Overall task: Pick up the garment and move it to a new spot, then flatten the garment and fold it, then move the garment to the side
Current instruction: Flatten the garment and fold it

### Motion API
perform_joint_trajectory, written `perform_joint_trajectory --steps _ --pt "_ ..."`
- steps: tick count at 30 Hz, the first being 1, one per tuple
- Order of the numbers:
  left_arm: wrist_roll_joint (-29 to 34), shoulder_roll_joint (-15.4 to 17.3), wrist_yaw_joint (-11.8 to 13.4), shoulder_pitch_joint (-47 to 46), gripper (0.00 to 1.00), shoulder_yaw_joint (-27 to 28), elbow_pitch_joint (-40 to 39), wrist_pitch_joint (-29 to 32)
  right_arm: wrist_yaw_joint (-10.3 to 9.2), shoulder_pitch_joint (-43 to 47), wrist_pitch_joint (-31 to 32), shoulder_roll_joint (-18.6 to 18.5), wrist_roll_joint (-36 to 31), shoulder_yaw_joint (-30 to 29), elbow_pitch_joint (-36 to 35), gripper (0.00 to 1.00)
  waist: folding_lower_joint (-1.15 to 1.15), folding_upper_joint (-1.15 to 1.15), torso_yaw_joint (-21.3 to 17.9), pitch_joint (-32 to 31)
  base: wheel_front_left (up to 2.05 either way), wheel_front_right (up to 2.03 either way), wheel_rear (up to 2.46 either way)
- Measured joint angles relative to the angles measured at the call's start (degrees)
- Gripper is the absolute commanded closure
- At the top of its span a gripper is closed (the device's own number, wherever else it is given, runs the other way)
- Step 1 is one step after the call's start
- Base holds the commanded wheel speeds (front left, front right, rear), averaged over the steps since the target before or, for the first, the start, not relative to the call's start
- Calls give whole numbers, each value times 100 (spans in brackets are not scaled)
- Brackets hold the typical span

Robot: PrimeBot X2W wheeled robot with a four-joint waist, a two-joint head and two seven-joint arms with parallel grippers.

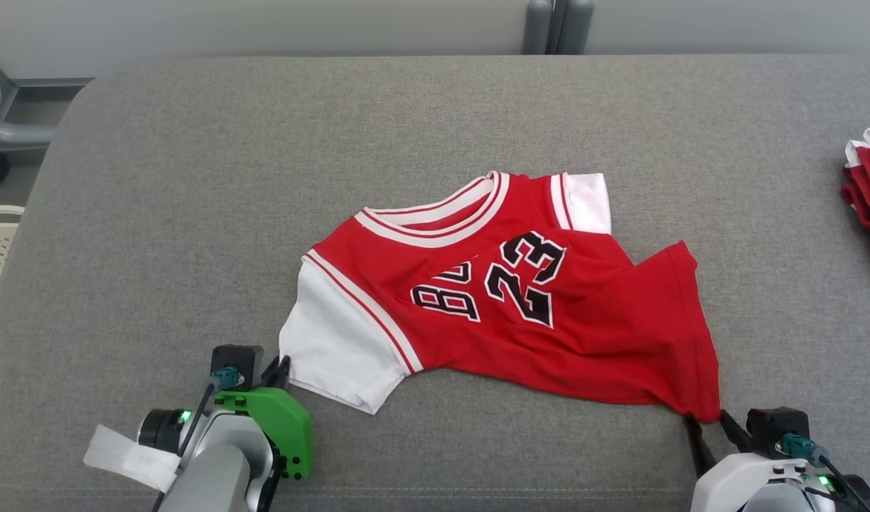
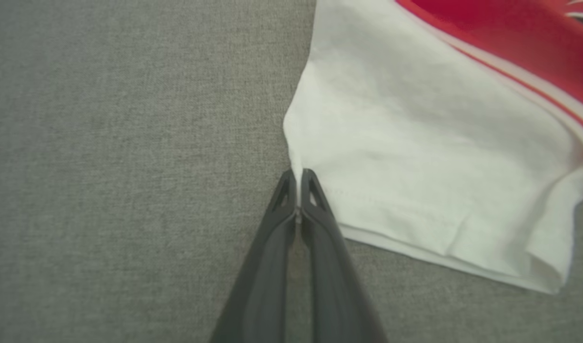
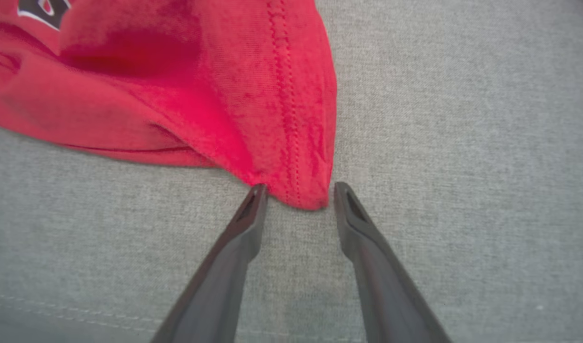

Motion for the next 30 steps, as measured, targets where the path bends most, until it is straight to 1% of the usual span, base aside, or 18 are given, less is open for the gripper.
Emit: perform_joint_trajectory --steps 1,2,3,5,6,7,8,9,10,11,12,13,18,22,26,30 --pt "-20 -2 0 0 100 -3 13 -20 0 15 3 3 -12 1 -9 57 0 0 -7 -15 0 0 0" --pt "-37 -2 -2 0 100 -3 26 -38 0 16 20 3 -24 1 -13 72 0 0 -16 -28 0 0 0" --pt "-40 -3 -2 1 100 -3 42 -42 0 15 25 2 -35 2 -24 79 0 0 -25 -41 0 0 0" --pt "-44 -3 -2 1 100 -4 64 -91 0 12 43 2 -43 15 -37 80 0 0 -42 -63 0 0 0" --pt "-52 -3 0 0 100 -10 78 -93 0 8 51 2 -52 22 -40 78 0 0 -49 -72 0 0 0" --pt "-57 -3 1 0 100 -13 92 -99 0 2 67 2 -64 29 -41 64 0 0 -54 -78 0 0 0" --pt "-81 -3 3 -2 100 -11 102 -100 0 -7 69 2 -77 33 -41 55 0 0 -59 -78 0 0 0" --pt "-90 -4 3 -7 100 -12 112 -101 0 -16 87 2 -87 36 -41 50 0 0 -61 -74 0 0 0" --pt "-91 -4 4 -14 100 -15 121 -118 0 -25 92 2 -98 40 -40 53 0 0 -63 -67 0 0 0" --pt "-92 -5 4 -23 100 -22 130 -127 0 -36 93 3 -111 41 -37 64 0 0 -62 -60 0 0 0" --pt "-94 -7 4 -36 100 -27 138 -135 0 -47 93 2 -130 44 -37 92 0 0 -61 -52 0 0 0" --pt "-104 -8 4 -49 100 -31 144 -141 0 -58 93 2 -132 49 -36 100 0 0 -58 -45 0 0 0" --pt "-242 -24 3 -75 100 12 158 -255 0 -81 76 3 -112 62 -37 100 0 0 -34 -69 0 0 0" --pt "-431 -51 -7 -74 100 179 33 -450 0 -76 14 2 107 88 -216 100 0 0 -16 -153 0 0 0" --pt "-747 -66 -65 -75 100 480 -341 -630 0 -76 -8 3 502 111 -616 100 0 0 -21 -244 0 0 0" --pt "-958 -12 -110 -113 100 686 -862 -725 0 -223 112 3 727 172 -1099 100 0 0 -67 -299 0 0 0"
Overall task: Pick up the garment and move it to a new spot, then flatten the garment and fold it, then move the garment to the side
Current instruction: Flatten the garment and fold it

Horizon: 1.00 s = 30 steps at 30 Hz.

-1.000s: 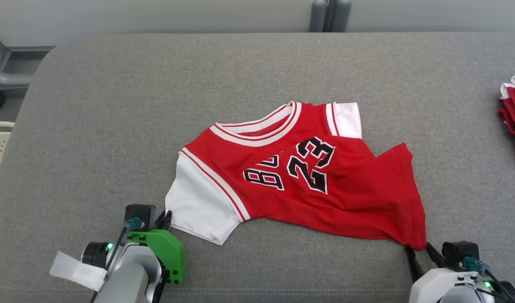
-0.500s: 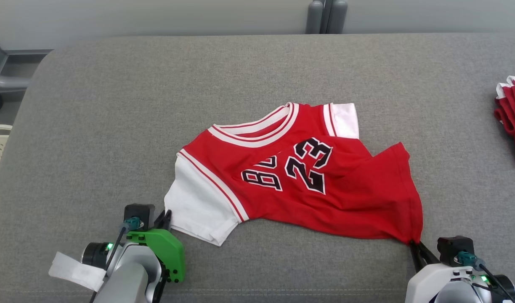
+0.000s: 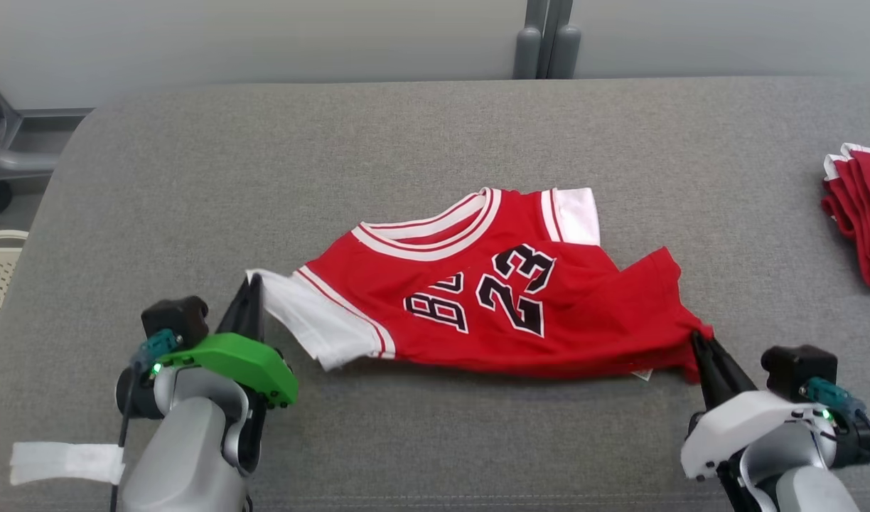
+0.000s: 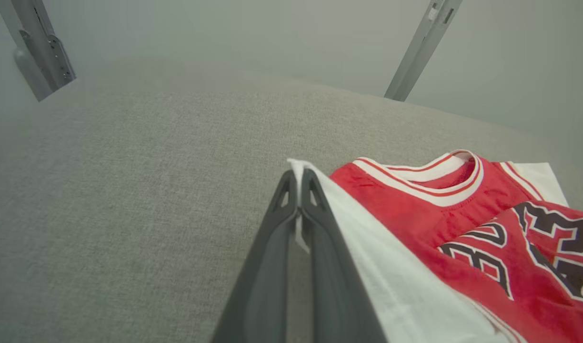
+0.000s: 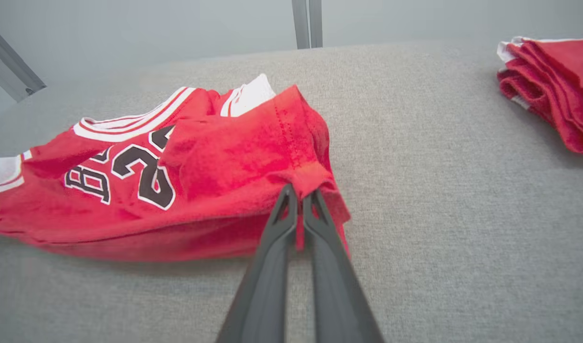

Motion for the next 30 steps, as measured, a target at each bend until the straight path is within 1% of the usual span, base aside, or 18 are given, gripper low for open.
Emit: perform_joint_trajectory --steps 3,5,9,11,13,16,20,25,30 --pt "-33 43 2 -133 100 65 -369 -20 0 -240 140 -19 -96 66 -281 100 0 0 -32 -28 0 0 0" --pt "-44 43 5 -187 100 91 -480 -19 0 -324 183 -46 -96 67 -322 100 0 0 -34 -39 0 0 0" --pt "-174 30 107 -424 100 243 -899 -3 0 -662 325 -205 -81 109 -387 100 0 0 -52 -85 0 0 0" --pt "-245 24 111 -560 100 296 -1098 -18 2 -844 377 -374 -158 233 -374 100 0 0 -71 -99 0 0 0" --pt "-252 24 129 -663 100 300 -1204 23 1 -1048 386 -453 -162 258 -314 100 0 0 -100 -101 0 0 0" --pt "-254 44 155 -821 100 285 -1262 142 1 -1370 411 -510 -121 352 -126 100 0 0 -163 -89 0 0 0" --pt "-274 116 156 -1116 100 276 -1218 310 0 -1954 465 -634 54 777 226 100 0 0 -283 -34 0 0 0" --pt "-243 264 255 -1647 100 360 -1136 338 1 -2910 457 -800 314 1369 702 100 0 0 -414 159 0 0 0" --pt "-231 448 304 -2341 100 431 -1036 470 2 -4013 383 -938 476 1886 1376 100 0 0 -528 503 0 0 0"
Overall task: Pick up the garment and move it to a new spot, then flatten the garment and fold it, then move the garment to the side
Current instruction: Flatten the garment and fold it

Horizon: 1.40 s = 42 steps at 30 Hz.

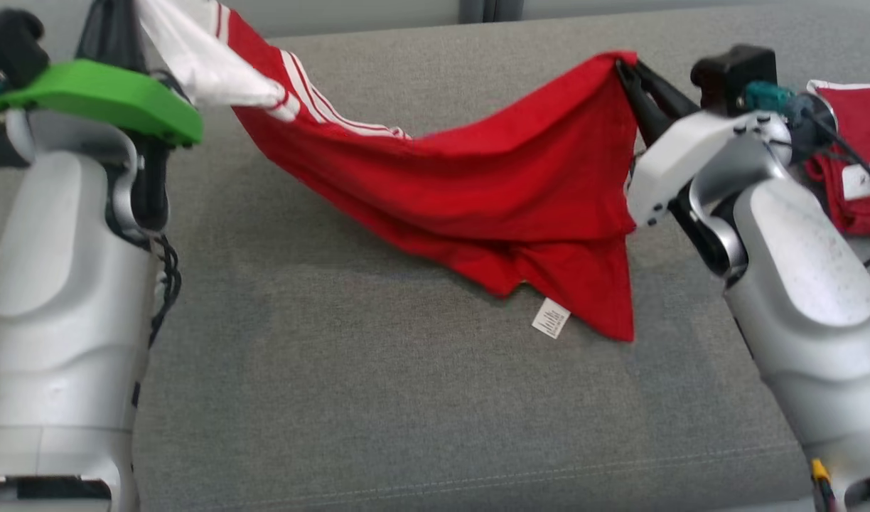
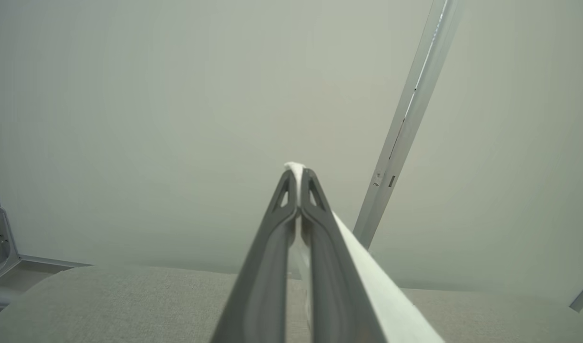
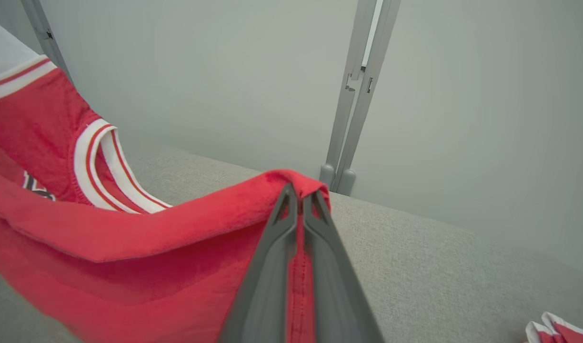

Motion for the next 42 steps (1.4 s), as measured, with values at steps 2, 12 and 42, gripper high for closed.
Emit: perform_joint_trajectory --steps 2,12,42 --pt "-37 41 -47 -356 100 37 10 107 0 -494 -59 -23 48 145 297 100 0 0 -44 185 0 0 0" --pt "247 314 -458 -2705 100 -426 -101 592 1 -3210 -840 -77 -225 57 1752 100 1 0 -225 1475 0 0 0" --pt "-135 277 -589 -3194 100 -33 -269 -552 1 -4369 -2202 30 -2193 -1278 2376 100 1 0 -19 2736 0 0 0"
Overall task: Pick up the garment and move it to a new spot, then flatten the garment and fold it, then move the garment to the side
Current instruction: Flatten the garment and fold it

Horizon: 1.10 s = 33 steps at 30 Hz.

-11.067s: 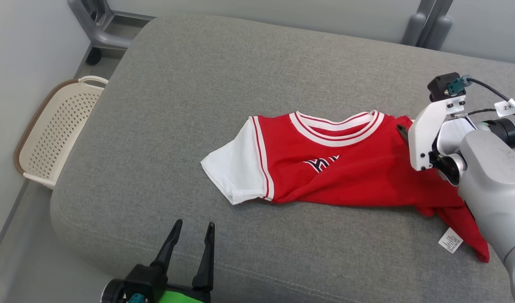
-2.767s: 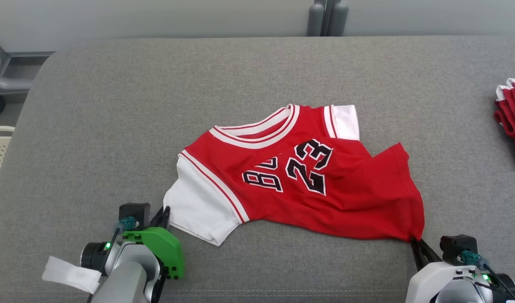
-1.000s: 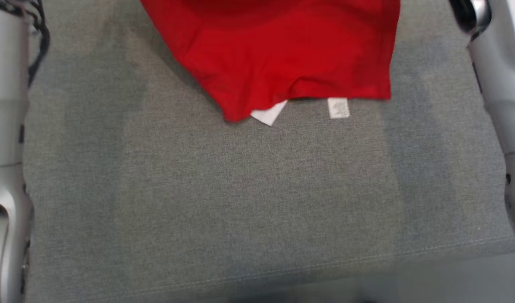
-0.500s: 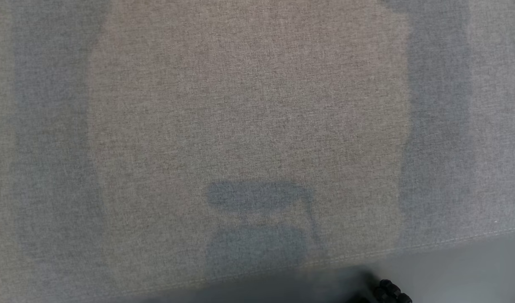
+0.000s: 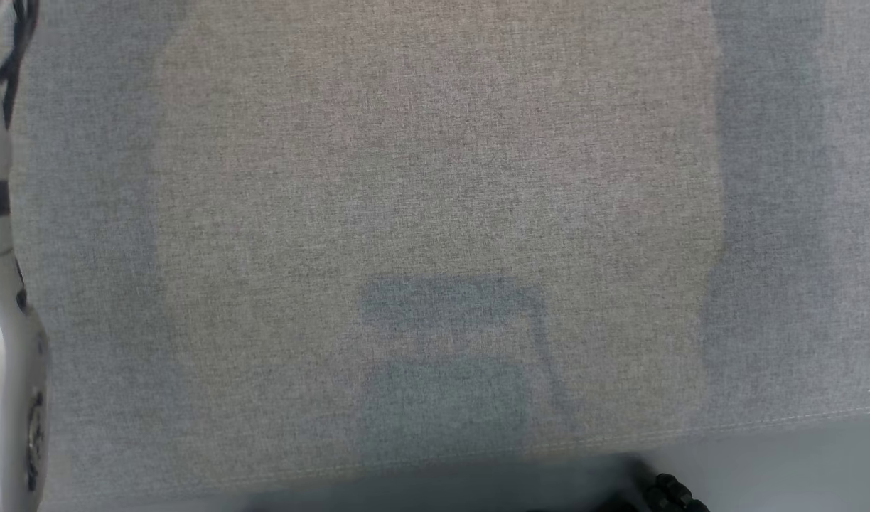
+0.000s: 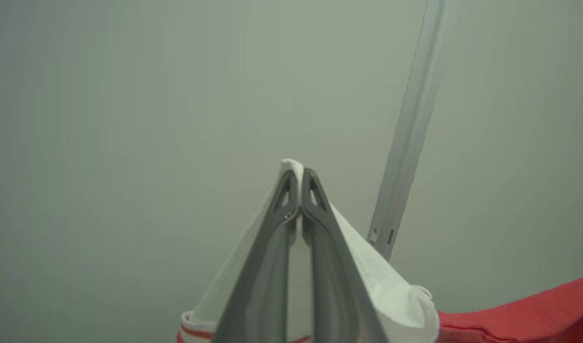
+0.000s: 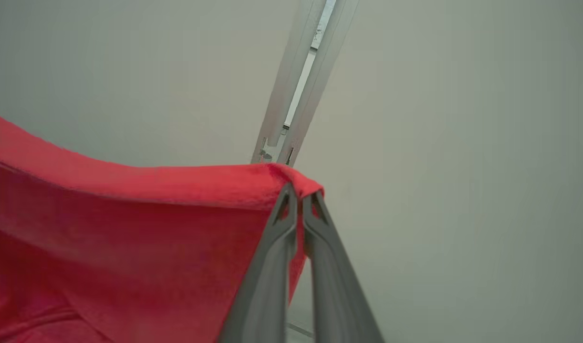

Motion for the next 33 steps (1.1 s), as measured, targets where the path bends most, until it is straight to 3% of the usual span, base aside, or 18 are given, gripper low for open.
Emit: perform_joint_trajectory --steps 7,13,24,33 --pt "-314 242 -11 1314 100 5 -488 122 0 556 21 -349 402 475 13 100 0 0 60 -293 0 0 0" --pt "-534 242 166 2150 100 166 -803 187 0 1004 174 -461 641 713 -34 100 0 0 92 -632 0 0 0" --pt "-972 -185 739 5082 100 301 -1516 167 3 3031 1190 -824 1514 1113 -277 100 -1 0 209 -1656 0 0 0" --pt "-1116 -535 971 6700 100 392 -1871 59 4 4386 1840 -965 1990 1103 -770 100 -1 0 333 -2426 0 0 0"
